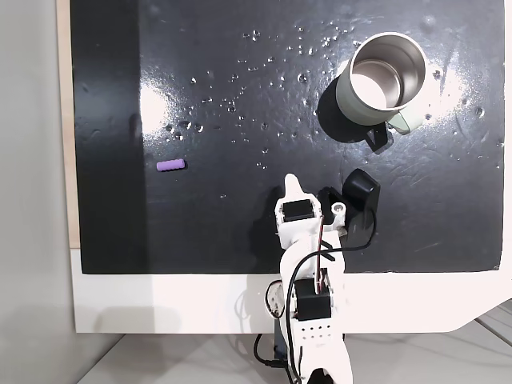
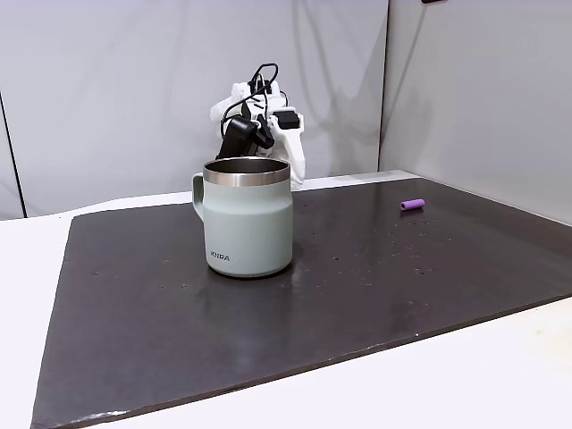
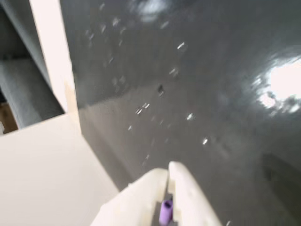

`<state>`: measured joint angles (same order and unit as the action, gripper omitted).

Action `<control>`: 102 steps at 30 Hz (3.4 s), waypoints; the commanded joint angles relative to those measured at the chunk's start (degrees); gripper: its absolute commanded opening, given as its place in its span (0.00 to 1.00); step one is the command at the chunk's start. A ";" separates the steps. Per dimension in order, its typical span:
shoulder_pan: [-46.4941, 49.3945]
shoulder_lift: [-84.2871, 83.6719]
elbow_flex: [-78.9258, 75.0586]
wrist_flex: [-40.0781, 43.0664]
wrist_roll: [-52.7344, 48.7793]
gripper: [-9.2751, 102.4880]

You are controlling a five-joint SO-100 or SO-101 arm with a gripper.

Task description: Grasp a pengrip and put it in the cup.

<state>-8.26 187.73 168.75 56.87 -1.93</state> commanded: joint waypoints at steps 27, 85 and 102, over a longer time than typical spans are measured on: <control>-30.50 -74.44 -74.27 20.13 30.23 0.11; -41.57 -137.02 -115.40 29.62 47.46 0.17; -33.93 -125.95 -114.08 33.93 39.64 0.08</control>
<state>-46.76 54.84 55.99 87.80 41.13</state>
